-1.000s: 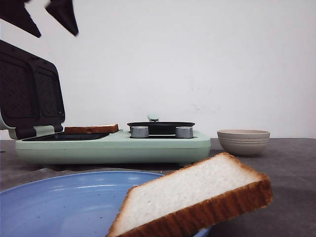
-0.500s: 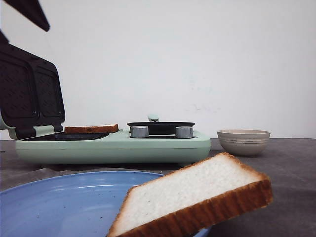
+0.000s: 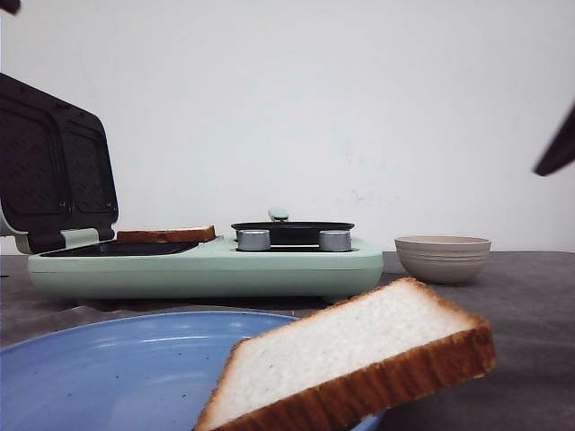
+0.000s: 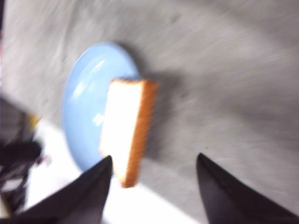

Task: Make breakfast with bread and shrimp
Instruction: 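Grasp the remaining bread slice on the blue plate with the right gripper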

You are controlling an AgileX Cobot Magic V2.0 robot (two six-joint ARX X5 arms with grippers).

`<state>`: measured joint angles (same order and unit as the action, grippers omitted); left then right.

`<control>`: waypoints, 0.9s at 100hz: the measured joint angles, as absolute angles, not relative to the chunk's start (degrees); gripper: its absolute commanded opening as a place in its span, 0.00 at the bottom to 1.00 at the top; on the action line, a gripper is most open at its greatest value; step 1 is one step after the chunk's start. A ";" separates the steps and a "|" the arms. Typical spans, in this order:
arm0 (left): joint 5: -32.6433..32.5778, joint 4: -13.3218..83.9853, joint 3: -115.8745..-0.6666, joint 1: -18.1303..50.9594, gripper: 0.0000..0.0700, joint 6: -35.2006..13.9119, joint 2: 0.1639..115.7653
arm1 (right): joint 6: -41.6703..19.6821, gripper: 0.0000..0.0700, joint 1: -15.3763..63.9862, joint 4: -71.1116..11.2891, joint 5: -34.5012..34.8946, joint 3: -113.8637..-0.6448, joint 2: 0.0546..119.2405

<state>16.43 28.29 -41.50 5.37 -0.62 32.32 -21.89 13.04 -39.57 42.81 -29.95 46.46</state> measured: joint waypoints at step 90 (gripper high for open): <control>16.27 29.76 -41.50 5.37 1.00 -0.62 31.09 | -29.58 0.58 37.60 -26.17 36.97 -29.95 63.05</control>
